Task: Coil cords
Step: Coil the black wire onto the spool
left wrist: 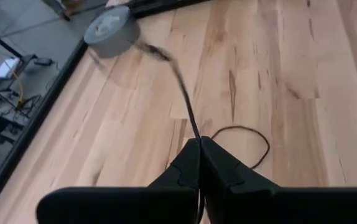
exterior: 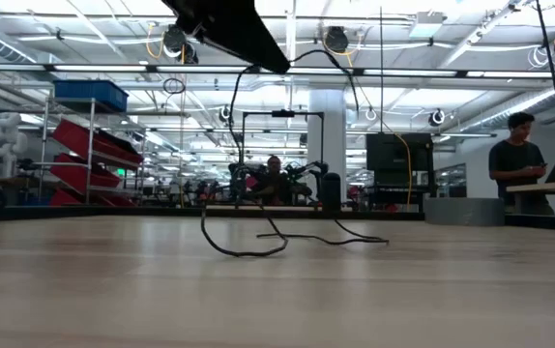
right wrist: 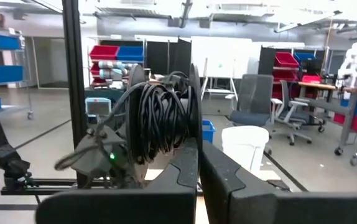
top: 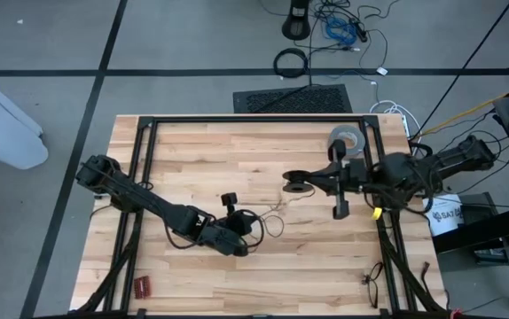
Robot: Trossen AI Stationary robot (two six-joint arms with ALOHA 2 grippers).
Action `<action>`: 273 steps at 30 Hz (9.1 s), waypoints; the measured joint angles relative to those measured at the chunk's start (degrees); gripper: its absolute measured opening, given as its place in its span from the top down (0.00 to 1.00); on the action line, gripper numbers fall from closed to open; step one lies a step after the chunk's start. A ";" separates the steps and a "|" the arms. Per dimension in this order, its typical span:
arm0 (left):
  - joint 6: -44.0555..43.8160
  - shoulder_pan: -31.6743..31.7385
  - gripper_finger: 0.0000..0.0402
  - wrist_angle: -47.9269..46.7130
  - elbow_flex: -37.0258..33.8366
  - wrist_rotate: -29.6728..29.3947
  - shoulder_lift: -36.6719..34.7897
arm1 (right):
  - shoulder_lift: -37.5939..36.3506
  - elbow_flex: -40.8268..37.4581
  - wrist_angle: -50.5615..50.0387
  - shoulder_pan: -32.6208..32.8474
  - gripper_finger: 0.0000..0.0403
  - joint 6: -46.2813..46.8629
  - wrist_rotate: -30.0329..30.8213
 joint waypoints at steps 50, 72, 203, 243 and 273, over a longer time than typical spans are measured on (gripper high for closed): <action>20.13 4.88 0.52 37.33 4.27 6.47 0.25 | -1.78 0.00 -1.83 0.39 1.00 -2.00 1.52; 18.34 8.38 0.52 59.55 4.17 14.52 11.54 | -0.03 0.00 -1.53 0.11 1.00 -1.97 1.52; -7.30 3.55 0.88 19.34 4.50 9.43 9.90 | -1.74 0.00 -3.27 -0.88 1.00 -3.18 4.82; -39.76 -6.72 0.99 -55.62 4.52 10.77 1.57 | -10.54 0.00 -1.94 5.55 1.00 -10.55 6.57; -47.13 -14.53 0.79 -63.81 11.24 16.64 1.57 | -11.18 0.00 -2.30 5.55 1.00 -11.46 6.52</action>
